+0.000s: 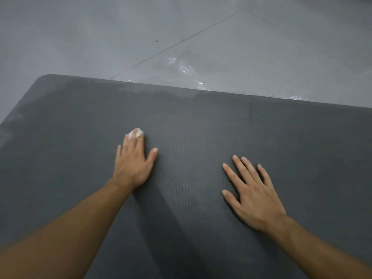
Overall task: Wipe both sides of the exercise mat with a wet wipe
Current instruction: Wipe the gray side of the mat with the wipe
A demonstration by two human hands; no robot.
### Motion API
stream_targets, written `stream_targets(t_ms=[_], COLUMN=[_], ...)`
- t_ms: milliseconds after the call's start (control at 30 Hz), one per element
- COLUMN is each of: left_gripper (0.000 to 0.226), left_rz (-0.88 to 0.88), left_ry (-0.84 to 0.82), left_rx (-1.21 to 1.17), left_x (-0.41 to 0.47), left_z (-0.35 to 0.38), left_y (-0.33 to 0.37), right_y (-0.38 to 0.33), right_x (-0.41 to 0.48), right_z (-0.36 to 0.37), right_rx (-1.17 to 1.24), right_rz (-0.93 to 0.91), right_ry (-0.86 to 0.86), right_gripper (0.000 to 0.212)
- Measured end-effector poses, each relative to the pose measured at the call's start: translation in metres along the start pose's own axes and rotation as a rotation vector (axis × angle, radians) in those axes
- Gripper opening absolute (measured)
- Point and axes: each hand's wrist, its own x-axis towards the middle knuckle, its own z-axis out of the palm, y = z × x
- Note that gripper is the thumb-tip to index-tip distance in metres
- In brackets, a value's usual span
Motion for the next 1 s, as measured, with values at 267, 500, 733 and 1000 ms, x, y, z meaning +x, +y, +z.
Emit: stream_targets(t_ms=[267,500,733,1000], left_gripper=[0.074,0.073,0.067,0.072], left_rz=[0.699,0.441,0.067,0.687], left_ry=[-0.23,-0.133,-0.052,-0.124], left_rx=[0.127,0.097,0.049,0.082], left_x=[-0.052,-0.015,0.036,0.027], left_z=[0.037,0.014,0.004,0.039], left_y=[0.128,0.058,0.032,0.148], right_y=[0.028,0.046,0.039,0.041], right_x=[0.058,0.059,0.06,0.062], right_z=[-0.019,-0.015,-0.013,-0.011], right_rx=[0.114,0.134,0.078,0.068], right_rz=[0.309,0.337,0.385,0.409], right_ry=[0.083,0.1,0.172,0.202], right_gripper=[0.071,0.07,0.072,0.071])
